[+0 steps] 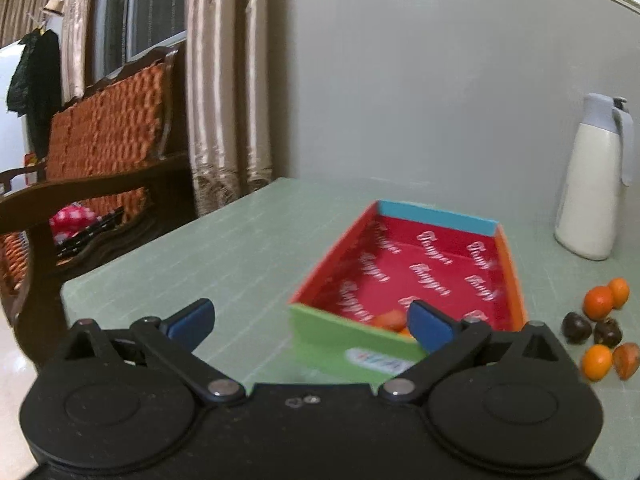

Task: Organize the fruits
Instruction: 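Carry the brown nut into the red box and open the left gripper, then grasp the second orange carrot piece with the right gripper, then carry the carrot piece into the red box and open the right gripper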

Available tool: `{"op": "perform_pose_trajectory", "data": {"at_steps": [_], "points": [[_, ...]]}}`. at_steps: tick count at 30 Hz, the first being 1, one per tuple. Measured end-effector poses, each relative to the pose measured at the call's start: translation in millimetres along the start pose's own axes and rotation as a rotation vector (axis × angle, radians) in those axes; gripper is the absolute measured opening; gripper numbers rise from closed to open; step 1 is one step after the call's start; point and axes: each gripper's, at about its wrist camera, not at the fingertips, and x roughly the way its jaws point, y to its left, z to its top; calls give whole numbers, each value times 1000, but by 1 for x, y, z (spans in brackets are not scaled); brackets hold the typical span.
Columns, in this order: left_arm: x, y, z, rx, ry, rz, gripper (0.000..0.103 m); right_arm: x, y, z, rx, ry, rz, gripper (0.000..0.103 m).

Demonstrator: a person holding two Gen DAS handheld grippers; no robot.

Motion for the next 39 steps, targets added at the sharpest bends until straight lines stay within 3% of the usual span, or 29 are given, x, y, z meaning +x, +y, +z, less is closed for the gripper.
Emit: {"op": "perform_pose_trajectory", "data": {"at_steps": [6,9,14,16,20,21,22,28,33,39], "points": [[-5,31,-7,-72,29,46,97,14,16,-5,-18,52,21,103],[-6,39,-6,-90,31,65,97,19,22,-8,-37,79,43,76],[-4,51,-7,-129,51,75,97,24,25,-11,-6,98,47,71],[-4,54,-7,-134,56,78,97,25,29,-12,-17,101,68,48],[-5,55,-8,-127,51,82,97,31,33,-15,-28,123,59,43],[-5,53,-8,-126,50,84,97,31,35,-15,-38,121,53,36],[-6,53,-8,-124,48,86,97,31,36,-15,-54,122,57,23],[-4,57,-9,-133,52,94,97,27,39,-15,-51,80,56,23],[-6,69,-9,-175,38,137,97,13,47,-7,6,-5,177,23],[-4,88,-9,-228,52,173,97,10,68,0,31,-34,346,23]]}}
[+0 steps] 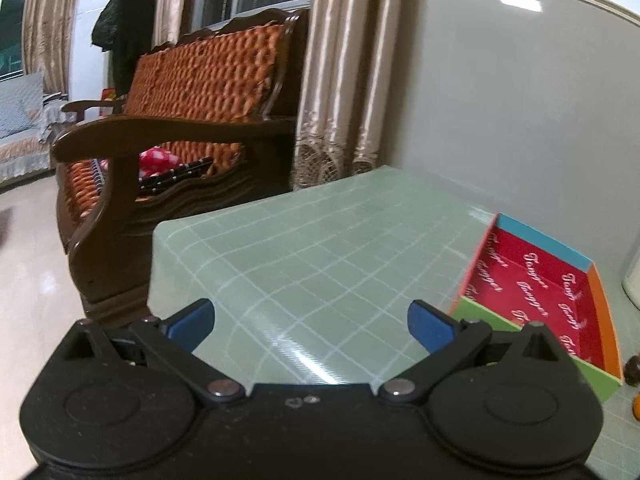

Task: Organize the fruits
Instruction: 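Carry the carrot piece into the red box and open the right gripper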

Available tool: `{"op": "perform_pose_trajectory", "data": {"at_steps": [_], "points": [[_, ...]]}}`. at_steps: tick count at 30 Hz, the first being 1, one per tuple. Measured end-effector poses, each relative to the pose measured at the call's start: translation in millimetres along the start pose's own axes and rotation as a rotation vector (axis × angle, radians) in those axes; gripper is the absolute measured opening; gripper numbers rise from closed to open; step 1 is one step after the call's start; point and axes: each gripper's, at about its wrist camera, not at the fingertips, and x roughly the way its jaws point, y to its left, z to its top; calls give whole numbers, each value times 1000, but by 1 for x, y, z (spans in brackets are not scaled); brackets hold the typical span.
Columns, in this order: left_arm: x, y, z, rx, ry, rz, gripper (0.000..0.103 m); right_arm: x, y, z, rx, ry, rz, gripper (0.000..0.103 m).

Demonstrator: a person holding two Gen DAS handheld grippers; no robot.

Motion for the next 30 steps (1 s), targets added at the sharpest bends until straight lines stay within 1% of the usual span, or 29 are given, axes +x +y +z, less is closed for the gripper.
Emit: {"op": "perform_pose_trajectory", "data": {"at_steps": [3,7,10,15,16,18,20,21,22,23,24,25,26,27,30], "points": [[2,7,1,-9,10,13,97,9,13,5,11,10,90,23],[5,19,2,-29,18,28,97,25,41,9,-9,30,186,23],[7,26,3,-46,25,34,97,38,63,7,-32,53,230,23],[8,31,3,-58,34,32,97,57,99,0,-120,99,270,23],[8,31,3,-59,34,32,97,60,103,-1,-135,106,270,23],[8,32,4,-61,33,32,97,63,109,-5,-160,105,241,23],[8,32,4,-65,35,32,97,65,112,-9,-177,129,234,23],[8,33,4,-68,36,32,97,66,113,-11,-182,138,233,27],[8,33,4,-71,37,32,97,63,114,-11,-182,129,242,36],[9,33,4,-73,39,32,97,61,114,-12,-178,118,254,43],[9,33,4,-73,40,31,97,58,114,-12,-178,108,262,65],[9,32,4,-73,42,32,97,56,117,-11,-180,98,242,92],[9,31,4,-70,42,32,97,52,117,-10,-180,74,223,96],[9,30,4,-67,41,33,97,47,116,-7,-181,46,226,96],[8,26,3,-52,33,32,97,38,109,0,-163,27,224,96]]}}
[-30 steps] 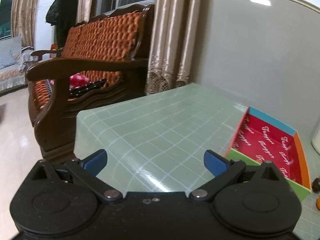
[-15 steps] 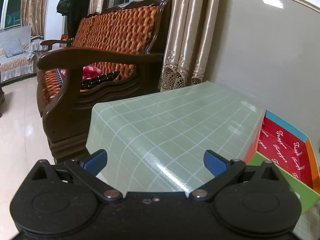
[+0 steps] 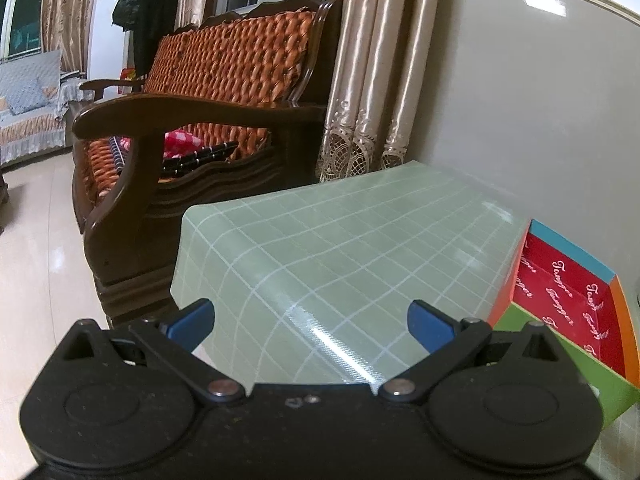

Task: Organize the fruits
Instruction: 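Carry the carrot piece into the red box and open the right gripper, then grasp a tangerine with the left gripper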

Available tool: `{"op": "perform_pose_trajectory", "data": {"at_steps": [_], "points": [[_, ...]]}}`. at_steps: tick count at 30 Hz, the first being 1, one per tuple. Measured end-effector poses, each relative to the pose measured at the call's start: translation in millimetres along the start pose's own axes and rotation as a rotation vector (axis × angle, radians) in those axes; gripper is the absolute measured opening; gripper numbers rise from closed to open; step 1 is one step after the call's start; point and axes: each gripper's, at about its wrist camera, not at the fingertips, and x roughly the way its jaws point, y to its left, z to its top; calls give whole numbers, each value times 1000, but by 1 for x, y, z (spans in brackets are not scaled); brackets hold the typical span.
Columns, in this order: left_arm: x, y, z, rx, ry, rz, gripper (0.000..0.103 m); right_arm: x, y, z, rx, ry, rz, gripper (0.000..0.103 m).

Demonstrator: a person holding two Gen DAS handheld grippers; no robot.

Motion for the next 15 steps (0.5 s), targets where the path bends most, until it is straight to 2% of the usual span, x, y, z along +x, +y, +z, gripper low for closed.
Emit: {"op": "perform_pose_trajectory", "data": {"at_steps": [3,6,10,15], "points": [[-1,-4,-1,19,-3,-9,97,-17,-14,3,24,-27,-26,96],[-3,-14,-4,53,-8,-27,97,-36,-35,1,32,-45,-95,96],[-10,-32,-9,115,-33,-69,97,-61,-68,-7,55,-89,-261,96],[-27,-64,-21,207,-88,-207,97,-83,-102,-17,68,-145,-519,101]]}}
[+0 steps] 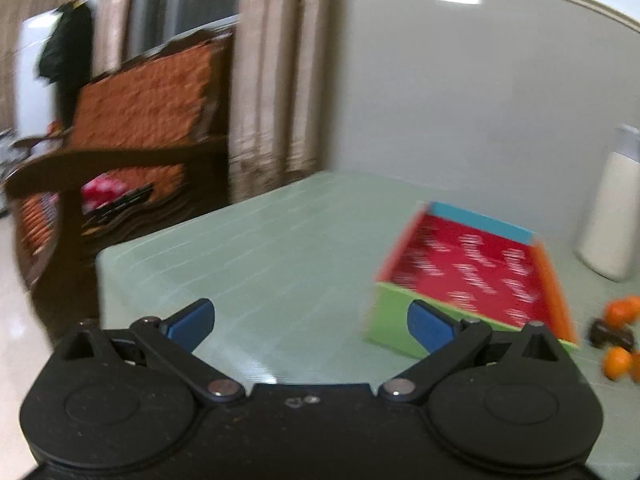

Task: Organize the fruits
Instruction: 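Grasp a tangerine with the left gripper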

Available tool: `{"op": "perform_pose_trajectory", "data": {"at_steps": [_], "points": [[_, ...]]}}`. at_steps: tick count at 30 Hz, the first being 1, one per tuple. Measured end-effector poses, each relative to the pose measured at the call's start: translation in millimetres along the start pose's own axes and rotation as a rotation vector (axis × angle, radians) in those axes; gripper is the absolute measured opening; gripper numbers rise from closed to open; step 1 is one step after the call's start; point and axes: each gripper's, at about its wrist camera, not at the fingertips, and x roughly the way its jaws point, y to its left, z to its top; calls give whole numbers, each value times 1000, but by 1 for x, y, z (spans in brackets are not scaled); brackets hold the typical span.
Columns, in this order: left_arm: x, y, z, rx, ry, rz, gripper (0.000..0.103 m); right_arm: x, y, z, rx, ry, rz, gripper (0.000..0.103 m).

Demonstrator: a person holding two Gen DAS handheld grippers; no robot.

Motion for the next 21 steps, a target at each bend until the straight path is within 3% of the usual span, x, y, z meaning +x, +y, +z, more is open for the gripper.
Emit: {"op": "perform_pose_trajectory", "data": {"at_steps": [7,11,15,21], "points": [[-19,-76,-15,201,-84,-199,97,-9,-48,4,44,-49,-277,102],[-25,-121,-26,303,-60,-328,97,-14,-73,5,63,-64,-427,103],[-28,-165,-36,387,-49,-412,97,-18,-96,7,87,-60,-482,103],[-13,-211,-48,477,-4,-459,86,-39,-123,15,86,-111,-604,103]]}}
